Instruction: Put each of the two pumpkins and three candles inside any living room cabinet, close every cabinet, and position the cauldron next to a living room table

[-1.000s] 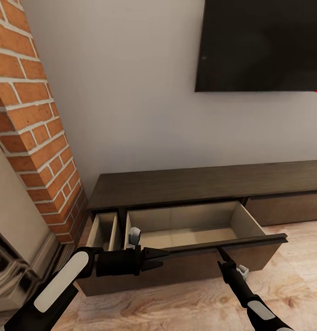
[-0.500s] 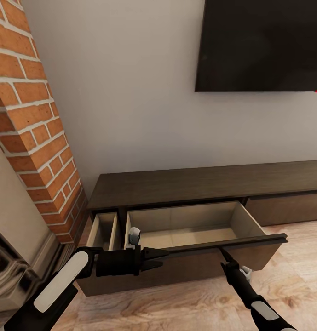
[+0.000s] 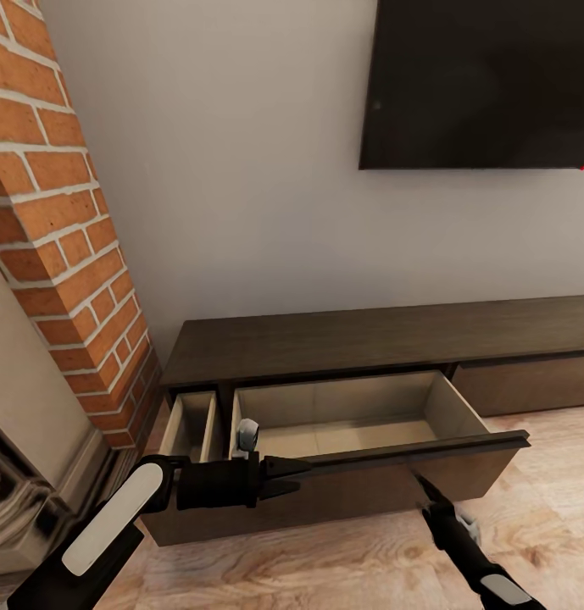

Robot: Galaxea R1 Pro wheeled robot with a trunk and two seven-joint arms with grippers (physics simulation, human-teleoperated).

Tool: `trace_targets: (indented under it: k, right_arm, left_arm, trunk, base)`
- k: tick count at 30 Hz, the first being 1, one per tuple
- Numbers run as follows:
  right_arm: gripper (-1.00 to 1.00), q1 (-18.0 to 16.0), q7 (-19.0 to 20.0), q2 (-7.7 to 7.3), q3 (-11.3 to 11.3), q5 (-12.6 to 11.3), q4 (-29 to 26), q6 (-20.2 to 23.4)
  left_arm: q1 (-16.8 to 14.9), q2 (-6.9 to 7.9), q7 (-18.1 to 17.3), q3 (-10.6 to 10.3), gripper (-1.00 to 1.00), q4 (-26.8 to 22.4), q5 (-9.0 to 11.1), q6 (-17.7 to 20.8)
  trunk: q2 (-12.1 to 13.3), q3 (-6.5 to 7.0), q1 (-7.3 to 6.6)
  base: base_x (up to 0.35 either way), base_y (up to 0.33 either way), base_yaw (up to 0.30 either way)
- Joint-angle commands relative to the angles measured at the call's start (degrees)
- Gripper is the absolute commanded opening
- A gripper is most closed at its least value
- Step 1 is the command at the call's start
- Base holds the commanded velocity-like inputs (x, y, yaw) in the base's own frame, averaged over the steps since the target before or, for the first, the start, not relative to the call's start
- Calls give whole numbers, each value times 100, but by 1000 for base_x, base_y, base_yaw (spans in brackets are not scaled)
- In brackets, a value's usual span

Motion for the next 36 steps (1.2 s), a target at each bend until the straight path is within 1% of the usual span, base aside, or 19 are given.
trace_targets:
  k: [1,5,7,9,11,13,16,22,25,28,32,35,36]
  right_arm:
    - [100,-3,26,-46,-31,-25,65,106]
    - [100,-3,45,-247,-45,-49,167,233]
    - [100,-3,54,-298,-50,-66,175,349]
    - [100,-3,73,-336,-54,-244,180,469]
    - [100,-3,79,-347,-50,-536,186,503]
    - [100,-3,73,-350,-44,-730,189,514]
    - [100,-3,71,-352,-40,-923,191,526]
    - [100,-3,64,-353,-46,-988,192,558]
    - [100,-3,62,-359,-47,-990,195,680]
    - [100,-3,26,-384,-40,-979,199,748]
    - [100,-3,16,-423,-39,-975,207,773]
    - [100,-3,13,-464,-42,-980,312,798]
    - [100,-3,10,-471,-42,-979,351,818]
  left_arm:
    - [-5,4,-59,-7,100,2,-52,2]
    - [-5,4,-59,-7,100,2,-51,0]
    - [-5,4,-59,-7,100,2,-50,1]
    - [-5,4,-58,-7,100,2,-49,-1]
    - [-5,4,-59,-7,100,2,-51,-1]
    - [-5,4,-59,-7,100,2,-51,-1]
    - [-5,4,-59,-7,100,2,-52,-2]
    - [-5,4,-62,-5,100,2,-46,-1]
    - [-5,4,-58,32,100,2,-23,-1]
    - [-5,2,-47,136,100,2,-7,1]
    - [-5,-4,-28,164,100,2,-1,1]
    - [-5,-5,-21,168,100,2,0,1]
    - [-5,-5,-19,168,100,5,0,1]
  trunk:
    - [-2,-5,-1]
    - [-2,-5,-1]
    - [-2,-5,-1]
    - [-2,-5,-1]
    - [-2,-5,-1]
    - [-2,-5,-1]
    - [-2,-5,-1]
    - [-2,-5,-1]
    - [-2,-5,-1]
    - [2,62,-9]
    - [7,150,-19]
    - [11,217,-27]
    - [51,235,-49]
  base:
    - [0,0,0]
    - [0,0,0]
    - [0,0,0]
    - [0,0,0]
    - [0,0,0]
    - [0,0,0]
    - [0,0,0]
    - [0,0,0]
    - [0,0,0]
    - [0,0,0]
    - [0,0,0]
    - [0,0,0]
    - [0,0,0]
